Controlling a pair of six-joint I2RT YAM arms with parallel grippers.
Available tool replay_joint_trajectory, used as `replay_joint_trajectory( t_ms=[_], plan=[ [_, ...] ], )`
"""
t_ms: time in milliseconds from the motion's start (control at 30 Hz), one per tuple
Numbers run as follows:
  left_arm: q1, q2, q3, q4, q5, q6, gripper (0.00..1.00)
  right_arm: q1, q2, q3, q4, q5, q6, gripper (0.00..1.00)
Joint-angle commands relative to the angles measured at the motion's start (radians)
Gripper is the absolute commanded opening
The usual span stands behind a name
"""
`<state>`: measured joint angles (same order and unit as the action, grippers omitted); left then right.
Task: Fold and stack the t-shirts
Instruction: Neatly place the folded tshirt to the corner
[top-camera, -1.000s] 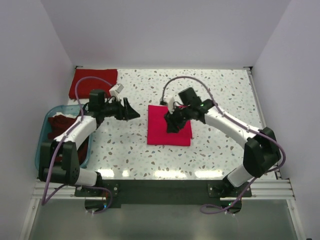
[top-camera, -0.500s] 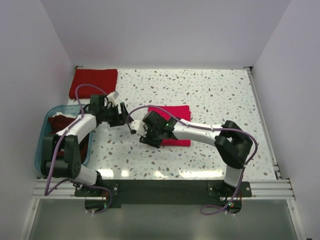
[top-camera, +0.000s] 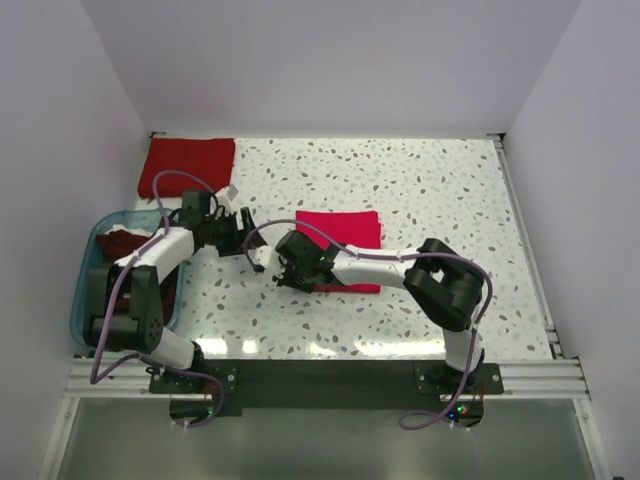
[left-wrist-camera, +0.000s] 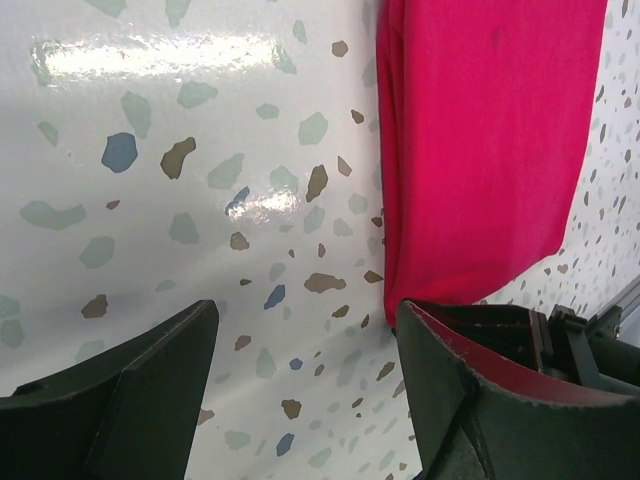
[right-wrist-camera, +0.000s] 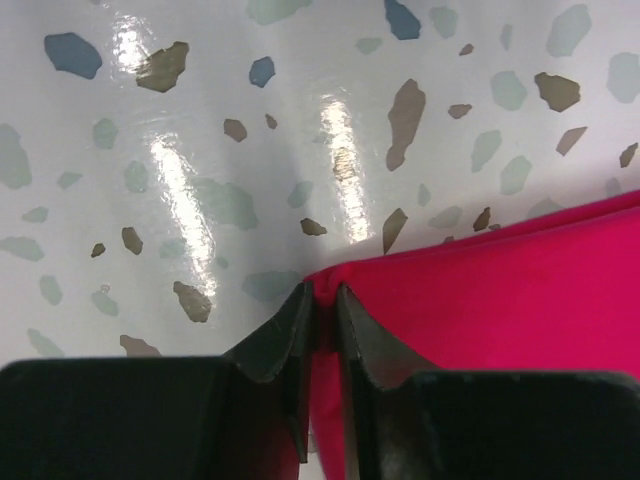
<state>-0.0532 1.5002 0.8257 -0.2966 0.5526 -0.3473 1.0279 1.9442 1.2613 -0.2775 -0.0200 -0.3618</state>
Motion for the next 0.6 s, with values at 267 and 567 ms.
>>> replay_joint_trajectory(
  t_ms=[267,567],
  plan=[
    [0.003,0.034,-0.141,0.363,0.145,-0.218,0.78,-0.107,-0.183,-0.011,0.007,-0.198,0.057,0.0],
    [-0.056,0.098,-0.283,0.816,0.217,-0.542,1.0,-0.187,-0.245,-0.066,0.034,-0.325,0.056,0.0]
  ],
)
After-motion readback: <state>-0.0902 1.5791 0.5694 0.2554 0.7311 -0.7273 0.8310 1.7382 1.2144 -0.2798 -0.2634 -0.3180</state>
